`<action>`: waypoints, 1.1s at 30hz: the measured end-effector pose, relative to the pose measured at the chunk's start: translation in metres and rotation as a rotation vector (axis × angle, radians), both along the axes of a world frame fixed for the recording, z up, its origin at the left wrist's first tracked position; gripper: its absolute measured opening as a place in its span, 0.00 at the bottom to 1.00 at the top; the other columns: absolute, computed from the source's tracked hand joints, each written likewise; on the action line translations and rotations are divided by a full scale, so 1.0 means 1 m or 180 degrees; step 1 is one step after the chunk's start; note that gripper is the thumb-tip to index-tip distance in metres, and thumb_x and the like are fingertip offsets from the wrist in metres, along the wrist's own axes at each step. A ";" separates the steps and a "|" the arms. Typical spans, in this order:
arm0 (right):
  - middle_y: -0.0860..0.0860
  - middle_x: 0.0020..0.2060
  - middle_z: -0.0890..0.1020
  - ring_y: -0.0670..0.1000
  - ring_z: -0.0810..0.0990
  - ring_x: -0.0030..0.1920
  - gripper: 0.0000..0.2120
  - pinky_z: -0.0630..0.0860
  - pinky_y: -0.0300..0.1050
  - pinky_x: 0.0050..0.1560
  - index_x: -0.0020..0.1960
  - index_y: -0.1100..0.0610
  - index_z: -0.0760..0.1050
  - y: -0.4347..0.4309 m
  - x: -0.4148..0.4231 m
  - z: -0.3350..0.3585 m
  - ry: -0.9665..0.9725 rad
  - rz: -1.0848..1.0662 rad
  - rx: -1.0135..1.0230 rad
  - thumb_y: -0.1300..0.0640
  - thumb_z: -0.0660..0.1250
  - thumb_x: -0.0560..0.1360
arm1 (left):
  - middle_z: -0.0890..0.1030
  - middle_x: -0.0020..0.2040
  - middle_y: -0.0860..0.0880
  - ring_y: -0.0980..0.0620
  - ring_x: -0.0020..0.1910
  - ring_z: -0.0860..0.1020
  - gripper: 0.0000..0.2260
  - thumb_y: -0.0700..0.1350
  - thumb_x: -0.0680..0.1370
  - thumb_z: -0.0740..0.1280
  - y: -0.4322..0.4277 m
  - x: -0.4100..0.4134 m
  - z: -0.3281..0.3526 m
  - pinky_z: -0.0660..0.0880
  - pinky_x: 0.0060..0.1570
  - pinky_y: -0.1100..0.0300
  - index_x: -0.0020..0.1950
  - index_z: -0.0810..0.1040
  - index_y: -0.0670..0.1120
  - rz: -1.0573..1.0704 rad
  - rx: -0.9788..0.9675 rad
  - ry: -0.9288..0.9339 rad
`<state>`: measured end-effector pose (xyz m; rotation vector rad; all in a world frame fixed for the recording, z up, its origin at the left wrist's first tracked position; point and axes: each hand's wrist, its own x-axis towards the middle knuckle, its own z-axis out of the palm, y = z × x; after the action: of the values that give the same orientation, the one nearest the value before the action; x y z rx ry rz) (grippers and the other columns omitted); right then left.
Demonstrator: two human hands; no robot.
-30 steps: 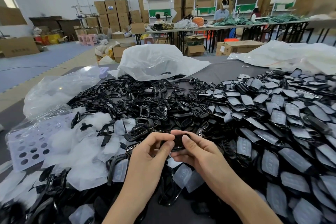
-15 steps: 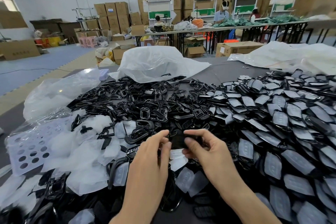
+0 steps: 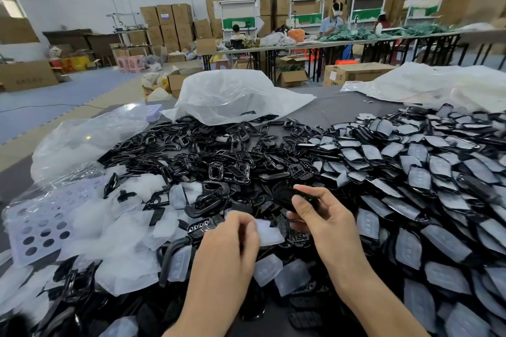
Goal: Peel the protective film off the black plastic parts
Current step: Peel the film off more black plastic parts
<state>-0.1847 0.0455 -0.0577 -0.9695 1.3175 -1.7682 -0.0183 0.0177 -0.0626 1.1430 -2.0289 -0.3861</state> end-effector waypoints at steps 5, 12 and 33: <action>0.51 0.48 0.87 0.49 0.86 0.50 0.16 0.81 0.39 0.50 0.51 0.48 0.85 0.001 0.009 0.001 -0.0593 0.0885 -0.0033 0.47 0.77 0.64 | 0.81 0.42 0.58 0.57 0.38 0.79 0.08 0.49 0.80 0.65 -0.001 -0.004 0.008 0.73 0.38 0.69 0.51 0.74 0.64 -0.0045 0.0620 0.1220; 0.54 0.50 0.87 0.53 0.86 0.52 0.12 0.81 0.40 0.50 0.52 0.49 0.85 0.003 0.013 0.002 -0.0416 0.0828 0.0013 0.50 0.74 0.69 | 0.80 0.39 0.58 0.61 0.37 0.78 0.11 0.40 0.80 0.66 -0.002 -0.005 0.009 0.73 0.40 0.71 0.54 0.79 0.56 -0.0254 0.1020 0.1497; 0.48 0.39 0.85 0.52 0.87 0.41 0.11 0.81 0.40 0.41 0.49 0.46 0.86 0.000 0.004 0.004 -0.0709 0.0220 -0.0093 0.51 0.75 0.67 | 0.85 0.40 0.51 0.57 0.41 0.82 0.09 0.39 0.78 0.70 -0.007 -0.002 0.011 0.76 0.43 0.70 0.49 0.84 0.54 -0.0526 0.1298 0.2133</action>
<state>-0.1808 0.0457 -0.0536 -0.7977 1.1084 -1.7895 -0.0200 0.0106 -0.0515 0.9024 -1.4784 -1.1411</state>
